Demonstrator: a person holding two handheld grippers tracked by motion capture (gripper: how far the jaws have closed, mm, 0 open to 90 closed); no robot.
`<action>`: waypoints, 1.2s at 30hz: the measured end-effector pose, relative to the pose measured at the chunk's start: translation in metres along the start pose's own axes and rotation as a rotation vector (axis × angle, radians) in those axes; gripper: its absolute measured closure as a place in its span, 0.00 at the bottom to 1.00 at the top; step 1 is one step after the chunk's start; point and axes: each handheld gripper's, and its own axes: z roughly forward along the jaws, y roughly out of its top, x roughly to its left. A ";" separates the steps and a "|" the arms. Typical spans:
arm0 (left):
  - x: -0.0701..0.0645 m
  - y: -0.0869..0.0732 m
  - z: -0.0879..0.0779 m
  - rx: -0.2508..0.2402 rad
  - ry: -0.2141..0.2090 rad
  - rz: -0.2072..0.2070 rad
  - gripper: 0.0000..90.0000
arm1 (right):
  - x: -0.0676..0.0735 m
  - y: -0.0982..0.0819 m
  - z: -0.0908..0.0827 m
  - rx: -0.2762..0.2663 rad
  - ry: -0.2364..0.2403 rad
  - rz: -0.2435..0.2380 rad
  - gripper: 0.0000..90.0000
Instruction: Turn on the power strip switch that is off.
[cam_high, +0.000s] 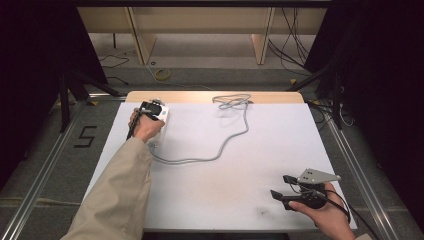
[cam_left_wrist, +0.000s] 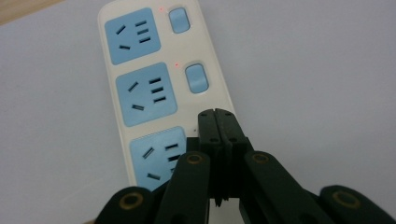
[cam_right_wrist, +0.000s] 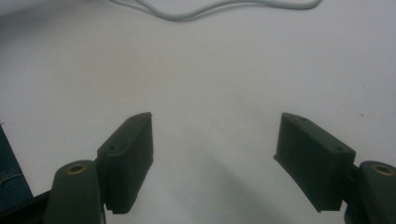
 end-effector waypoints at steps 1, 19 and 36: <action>0.000 0.000 0.000 0.000 0.000 0.000 1.00 | 0.000 0.000 0.000 0.000 0.001 0.003 0.31; 0.000 0.000 0.002 0.006 0.015 0.003 1.00 | 0.000 0.000 0.000 0.001 0.000 0.000 0.31; -0.006 0.000 0.004 0.015 0.049 0.049 1.00 | 0.001 0.000 0.000 0.000 0.002 -0.002 0.31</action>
